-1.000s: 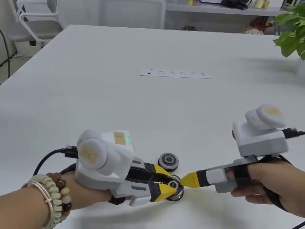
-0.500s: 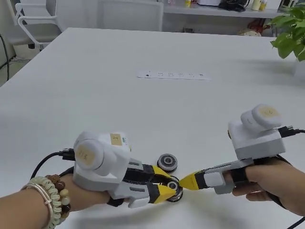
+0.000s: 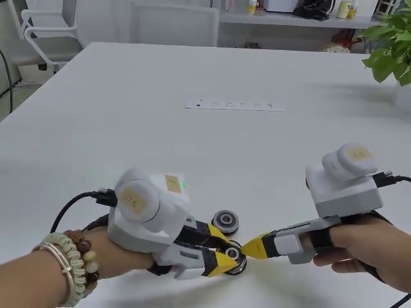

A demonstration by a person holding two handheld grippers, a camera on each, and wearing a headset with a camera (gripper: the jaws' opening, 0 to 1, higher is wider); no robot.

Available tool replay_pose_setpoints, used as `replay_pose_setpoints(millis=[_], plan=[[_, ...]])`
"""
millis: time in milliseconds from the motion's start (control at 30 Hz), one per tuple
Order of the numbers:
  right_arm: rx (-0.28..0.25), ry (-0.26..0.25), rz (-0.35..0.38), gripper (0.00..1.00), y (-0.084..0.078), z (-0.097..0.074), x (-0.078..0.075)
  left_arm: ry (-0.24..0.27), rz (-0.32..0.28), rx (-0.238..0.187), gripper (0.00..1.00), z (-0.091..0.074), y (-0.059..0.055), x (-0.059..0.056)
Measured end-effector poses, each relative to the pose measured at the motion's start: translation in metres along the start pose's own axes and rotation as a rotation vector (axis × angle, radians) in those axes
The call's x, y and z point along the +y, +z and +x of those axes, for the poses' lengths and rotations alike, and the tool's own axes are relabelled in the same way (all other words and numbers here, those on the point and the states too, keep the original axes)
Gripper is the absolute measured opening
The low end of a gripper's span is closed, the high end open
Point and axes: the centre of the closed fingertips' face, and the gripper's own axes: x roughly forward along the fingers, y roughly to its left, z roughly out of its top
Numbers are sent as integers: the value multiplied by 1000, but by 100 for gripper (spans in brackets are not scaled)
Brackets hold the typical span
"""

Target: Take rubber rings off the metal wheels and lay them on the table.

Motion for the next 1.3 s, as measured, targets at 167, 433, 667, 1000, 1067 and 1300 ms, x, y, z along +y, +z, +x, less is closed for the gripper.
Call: replay_pose_setpoints(millis=[167, 433, 667, 1000, 1067, 1300], plan=[[4, -3, -4, 0, 1, 0, -2, 14, 9, -5, 21, -8, 8, 4], [1, 9, 13, 0, 5, 1, 0, 37, 53, -39, 37, -27, 26, 5], [-25, 17, 30, 0, 13, -2, 0, 70, 80, -81, 43, -41, 53, 9], [-166, 32, 73, 0, 43, -20, 3, 98, 105, -146, 57, -68, 82, 8], [-177, 34, 68, 0, 46, -21, 5, 112, 109, -152, 60, -77, 84, 8], [-209, 48, 56, 0, 54, -25, 12, 179, 92, -148, 68, -110, 80, 10]])
